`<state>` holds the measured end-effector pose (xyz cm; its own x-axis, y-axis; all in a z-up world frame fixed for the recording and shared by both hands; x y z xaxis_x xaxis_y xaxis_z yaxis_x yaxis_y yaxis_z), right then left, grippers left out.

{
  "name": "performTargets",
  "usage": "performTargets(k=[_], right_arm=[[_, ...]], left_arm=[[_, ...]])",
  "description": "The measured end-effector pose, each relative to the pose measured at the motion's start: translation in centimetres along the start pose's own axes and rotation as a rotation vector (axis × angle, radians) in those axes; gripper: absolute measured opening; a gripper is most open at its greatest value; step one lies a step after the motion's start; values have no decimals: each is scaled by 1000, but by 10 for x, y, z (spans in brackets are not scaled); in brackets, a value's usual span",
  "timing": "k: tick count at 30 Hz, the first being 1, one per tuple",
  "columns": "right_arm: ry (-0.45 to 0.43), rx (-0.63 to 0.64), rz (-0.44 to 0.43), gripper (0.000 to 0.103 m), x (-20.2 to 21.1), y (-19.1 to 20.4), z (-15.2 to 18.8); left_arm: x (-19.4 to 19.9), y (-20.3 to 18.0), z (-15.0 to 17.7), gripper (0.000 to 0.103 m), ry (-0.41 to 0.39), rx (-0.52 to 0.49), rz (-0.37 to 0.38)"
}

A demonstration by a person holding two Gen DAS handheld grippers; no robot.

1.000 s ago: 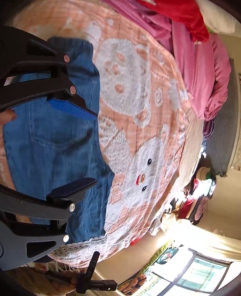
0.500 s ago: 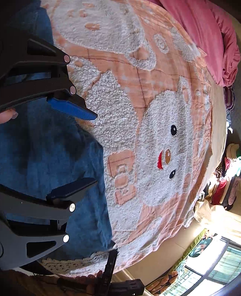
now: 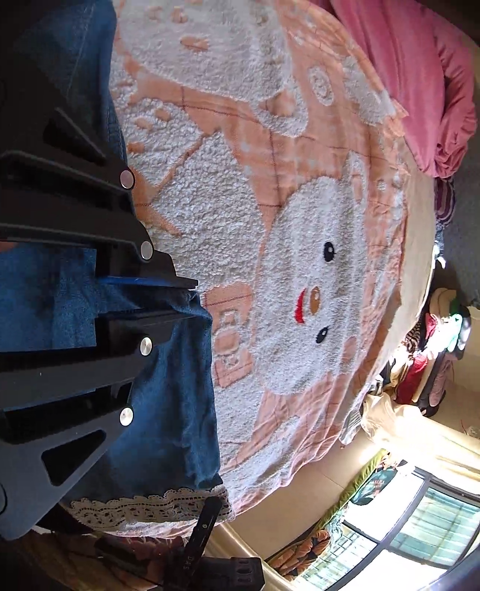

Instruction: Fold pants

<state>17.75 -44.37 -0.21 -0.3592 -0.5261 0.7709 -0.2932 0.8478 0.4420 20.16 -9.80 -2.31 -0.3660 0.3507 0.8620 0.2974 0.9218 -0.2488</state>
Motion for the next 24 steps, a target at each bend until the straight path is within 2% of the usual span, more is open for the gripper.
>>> performTargets(k=[2, 4, 9, 12, 16, 17, 18, 20, 21, 24], right_arm=[[-20, 42, 38, 20, 6, 6, -10], [-15, 46, 77, 20, 3, 4, -20], [96, 62, 216, 20, -39, -12, -27], [117, 41, 226, 20, -52, -21, -24], [107, 43, 269, 29, -52, -21, -22], [102, 42, 285, 38, -51, -20, -22], [98, 36, 300, 42, -49, -19, -23], [74, 22, 289, 49, -38, -16, -22], [59, 20, 274, 50, -31, -14, -20], [35, 14, 275, 51, -13, -4, -12]], left_arm=[[5, -4, -6, 5, -29, -11, -26], [0, -3, -12, 5, -23, 1, -42], [-30, 0, -14, 5, 26, 5, -109], [-44, 0, -7, 7, 44, -12, -148], [-49, 4, -5, 10, 36, -9, -153], [-48, 5, -6, 10, 34, -5, -147], [-47, 6, -7, 11, 32, -4, -138], [-40, 7, -6, 24, 14, 3, -125], [-35, 8, -5, 34, 5, 6, -117], [-17, 7, 1, 35, -26, 17, -115]])
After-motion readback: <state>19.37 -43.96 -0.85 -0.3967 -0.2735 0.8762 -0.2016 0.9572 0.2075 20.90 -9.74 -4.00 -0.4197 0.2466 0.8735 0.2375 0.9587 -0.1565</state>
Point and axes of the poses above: each gripper's, at about its wrist camera, not at the fingertips, and x roughly against the way its jaws point, y to its left, z to its underside, the point moved 1 cm from there along -x, roughly the way its jaws point, and after that the axes turned 13 degrees about y, right-handed, at the moved point
